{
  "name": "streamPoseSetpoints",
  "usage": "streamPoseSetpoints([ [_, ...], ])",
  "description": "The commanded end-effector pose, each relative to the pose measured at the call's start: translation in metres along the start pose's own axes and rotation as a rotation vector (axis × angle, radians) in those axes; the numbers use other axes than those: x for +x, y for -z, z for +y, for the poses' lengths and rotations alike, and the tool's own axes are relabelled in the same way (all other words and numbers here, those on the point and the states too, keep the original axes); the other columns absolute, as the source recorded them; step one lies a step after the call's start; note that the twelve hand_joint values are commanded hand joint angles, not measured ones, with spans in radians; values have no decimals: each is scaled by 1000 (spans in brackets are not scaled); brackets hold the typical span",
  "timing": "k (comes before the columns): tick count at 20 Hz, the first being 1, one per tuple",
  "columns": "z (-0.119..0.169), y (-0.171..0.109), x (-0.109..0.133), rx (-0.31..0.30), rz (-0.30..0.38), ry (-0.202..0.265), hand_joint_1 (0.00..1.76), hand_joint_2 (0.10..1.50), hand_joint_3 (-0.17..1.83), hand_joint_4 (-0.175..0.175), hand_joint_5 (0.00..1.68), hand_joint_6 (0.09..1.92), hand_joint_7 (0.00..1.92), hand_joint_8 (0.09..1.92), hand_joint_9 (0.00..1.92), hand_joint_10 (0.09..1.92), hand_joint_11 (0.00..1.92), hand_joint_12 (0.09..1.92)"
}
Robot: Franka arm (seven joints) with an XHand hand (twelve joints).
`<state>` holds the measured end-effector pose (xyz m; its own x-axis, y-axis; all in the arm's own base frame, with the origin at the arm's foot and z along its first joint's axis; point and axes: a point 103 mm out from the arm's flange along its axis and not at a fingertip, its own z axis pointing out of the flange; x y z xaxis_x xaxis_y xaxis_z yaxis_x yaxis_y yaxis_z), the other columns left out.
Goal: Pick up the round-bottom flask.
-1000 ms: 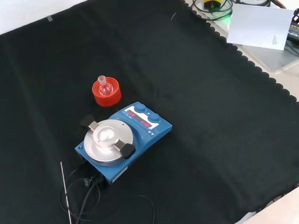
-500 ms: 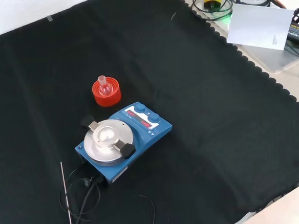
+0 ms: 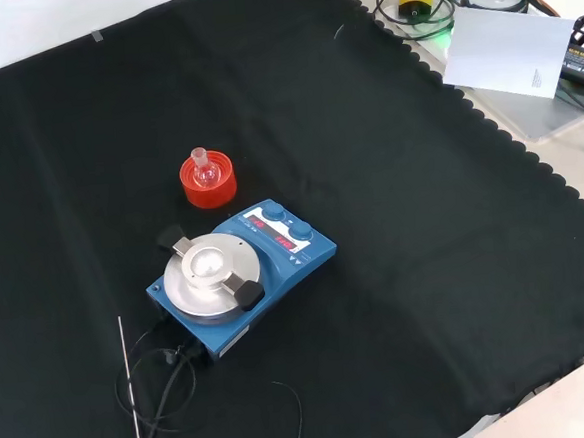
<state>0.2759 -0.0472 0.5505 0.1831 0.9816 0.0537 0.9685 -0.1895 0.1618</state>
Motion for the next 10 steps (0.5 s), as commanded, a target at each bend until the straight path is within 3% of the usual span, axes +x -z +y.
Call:
streamPoseSetpoints([
  [1,7,-19,-8,29,27,-67,217,1247,255,-20,257,87,130,485,249,621,0,1061],
  [5,15,-35,0,41,24,-84,232,1240,253,-21,259,87,131,485,249,621,0,1068],
  [10,48,-72,12,65,71,-91,268,1217,249,-21,261,87,132,487,251,624,0,1094],
])
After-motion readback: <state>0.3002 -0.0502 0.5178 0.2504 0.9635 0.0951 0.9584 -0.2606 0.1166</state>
